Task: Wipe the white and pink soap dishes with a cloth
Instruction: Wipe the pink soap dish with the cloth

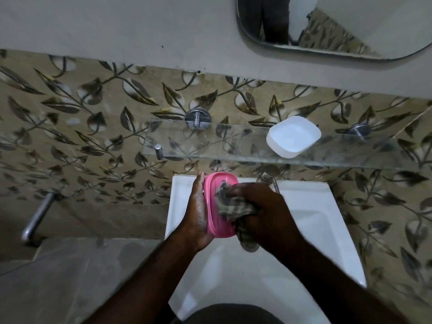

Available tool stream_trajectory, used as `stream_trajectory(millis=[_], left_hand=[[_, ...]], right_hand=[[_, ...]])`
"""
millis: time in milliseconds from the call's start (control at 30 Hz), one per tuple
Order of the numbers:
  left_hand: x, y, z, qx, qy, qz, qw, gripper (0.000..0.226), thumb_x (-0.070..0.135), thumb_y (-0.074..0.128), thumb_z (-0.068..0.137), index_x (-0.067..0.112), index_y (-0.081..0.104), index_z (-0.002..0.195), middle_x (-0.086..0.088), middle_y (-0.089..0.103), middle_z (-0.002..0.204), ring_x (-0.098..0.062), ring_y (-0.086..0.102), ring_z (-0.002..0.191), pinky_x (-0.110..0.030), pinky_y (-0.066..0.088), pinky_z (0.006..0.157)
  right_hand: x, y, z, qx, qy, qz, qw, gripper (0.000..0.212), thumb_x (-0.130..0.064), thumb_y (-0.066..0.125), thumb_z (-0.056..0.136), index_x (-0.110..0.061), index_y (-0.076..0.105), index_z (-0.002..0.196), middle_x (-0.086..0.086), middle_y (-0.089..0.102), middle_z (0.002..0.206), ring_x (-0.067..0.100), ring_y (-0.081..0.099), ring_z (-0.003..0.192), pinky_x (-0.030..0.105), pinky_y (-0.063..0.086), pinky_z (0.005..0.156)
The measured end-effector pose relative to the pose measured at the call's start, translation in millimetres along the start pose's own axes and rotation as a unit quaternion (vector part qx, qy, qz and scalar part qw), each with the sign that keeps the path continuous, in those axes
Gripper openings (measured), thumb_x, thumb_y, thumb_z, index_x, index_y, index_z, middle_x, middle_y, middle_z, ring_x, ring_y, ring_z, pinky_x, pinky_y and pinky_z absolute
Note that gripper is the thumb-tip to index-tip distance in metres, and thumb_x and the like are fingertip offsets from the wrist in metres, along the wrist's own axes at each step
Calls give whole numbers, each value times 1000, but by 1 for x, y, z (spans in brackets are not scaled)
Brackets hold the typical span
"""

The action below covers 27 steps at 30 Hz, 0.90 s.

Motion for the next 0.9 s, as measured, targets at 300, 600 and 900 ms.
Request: stream_trajectory(millis=[300,600,900], left_hand=[[8,0,-2,47,88,46,994,59,62,52,72,11,79,87,-14,73,91,-25,71,81,-39,55,81],[22,-13,-12,164,144,149,964,77,68,46,82,1,65,116,-29,68,111,-44,65,104,-58,50,95],[21,-7,-8,136,186,225,947,77,75,49,76,3,72,90,-10,71,65,-21,65,54,-28,55,55]], right_hand=[[-9,19,22,-43,-245,-340,907,28,-13,54,84,-9,74,104,3,72,115,31,59,72,36,53,63],[11,33,16,-142,-37,-223,964,35,4,60,77,-9,69,108,10,69,101,29,61,91,30,47,75],[15,32,-11,-172,162,61,970,14,-15,57,84,-3,61,91,17,69,85,35,68,80,47,56,75]])
Point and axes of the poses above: each hand's wrist, its own z-axis towards the middle knuckle, its own y-axis out of the palm, x = y × z, the point moved 5 cm from there along z, towards the middle knuckle
